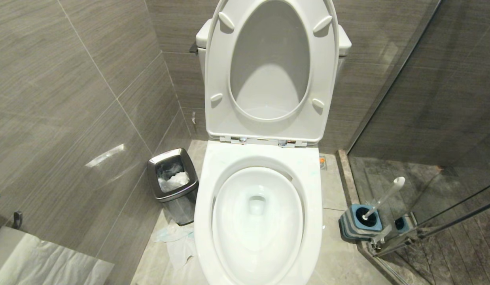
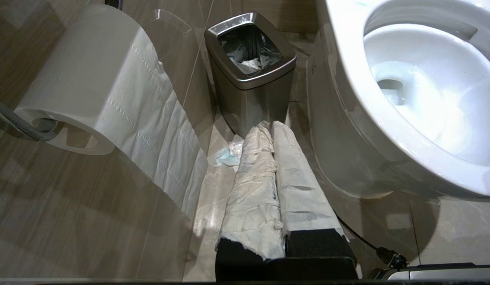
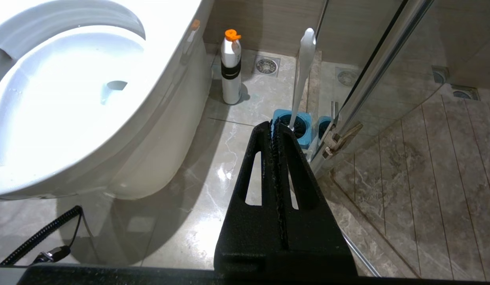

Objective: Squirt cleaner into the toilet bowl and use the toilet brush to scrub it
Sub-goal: Pour in the cleaning agent

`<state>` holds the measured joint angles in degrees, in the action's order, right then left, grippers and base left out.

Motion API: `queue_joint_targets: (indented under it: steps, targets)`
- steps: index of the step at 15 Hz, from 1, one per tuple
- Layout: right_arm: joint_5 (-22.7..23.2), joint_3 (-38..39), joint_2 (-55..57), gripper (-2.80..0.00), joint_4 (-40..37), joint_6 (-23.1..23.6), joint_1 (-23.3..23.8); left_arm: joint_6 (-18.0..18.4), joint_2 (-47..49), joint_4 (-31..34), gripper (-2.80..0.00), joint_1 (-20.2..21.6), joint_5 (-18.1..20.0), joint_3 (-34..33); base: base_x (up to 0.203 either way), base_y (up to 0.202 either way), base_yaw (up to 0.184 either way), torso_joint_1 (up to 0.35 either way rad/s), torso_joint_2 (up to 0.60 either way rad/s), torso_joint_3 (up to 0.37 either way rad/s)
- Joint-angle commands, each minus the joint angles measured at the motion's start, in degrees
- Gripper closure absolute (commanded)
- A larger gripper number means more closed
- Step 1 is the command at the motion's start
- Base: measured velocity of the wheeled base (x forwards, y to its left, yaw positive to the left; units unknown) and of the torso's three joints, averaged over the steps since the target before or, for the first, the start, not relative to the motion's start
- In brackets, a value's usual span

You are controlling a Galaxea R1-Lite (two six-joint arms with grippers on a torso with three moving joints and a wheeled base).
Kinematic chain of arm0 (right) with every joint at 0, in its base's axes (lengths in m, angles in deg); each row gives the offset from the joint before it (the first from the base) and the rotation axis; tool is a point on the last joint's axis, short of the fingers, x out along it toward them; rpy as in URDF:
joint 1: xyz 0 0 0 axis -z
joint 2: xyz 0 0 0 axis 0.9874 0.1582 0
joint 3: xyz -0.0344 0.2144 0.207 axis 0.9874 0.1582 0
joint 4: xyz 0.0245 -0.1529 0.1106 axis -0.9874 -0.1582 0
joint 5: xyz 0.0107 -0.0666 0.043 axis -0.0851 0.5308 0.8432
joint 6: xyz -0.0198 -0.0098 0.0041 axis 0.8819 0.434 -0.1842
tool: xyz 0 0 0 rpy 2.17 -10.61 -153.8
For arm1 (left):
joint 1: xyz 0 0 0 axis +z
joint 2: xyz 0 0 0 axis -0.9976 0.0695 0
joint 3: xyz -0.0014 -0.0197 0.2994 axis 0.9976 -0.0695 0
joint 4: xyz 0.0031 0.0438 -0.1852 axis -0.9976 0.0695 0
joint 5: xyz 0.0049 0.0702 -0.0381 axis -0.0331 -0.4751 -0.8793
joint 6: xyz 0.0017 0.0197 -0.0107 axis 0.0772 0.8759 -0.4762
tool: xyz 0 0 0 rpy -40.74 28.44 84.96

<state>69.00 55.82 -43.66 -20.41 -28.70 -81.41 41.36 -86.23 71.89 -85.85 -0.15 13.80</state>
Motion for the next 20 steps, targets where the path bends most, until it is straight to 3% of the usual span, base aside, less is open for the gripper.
queue_joint_targets:
  steps: [1, 20]
  targets:
    - [-0.1, 0.0, 0.0, 0.0, 0.1, -0.1, 0.0, 0.0, 0.1, 0.0, 0.0, 0.0, 0.0, -0.1, 0.0, 0.0, 0.0, 0.0, 0.0, 0.0]
    - [-0.1, 0.0, 0.0, 0.0, 0.0, 0.0, 0.0, 0.5, 0.1, 0.0, 0.0, 0.0, 0.0, 0.0, 0.0, 0.0, 0.0, 0.0, 0.0, 0.0]
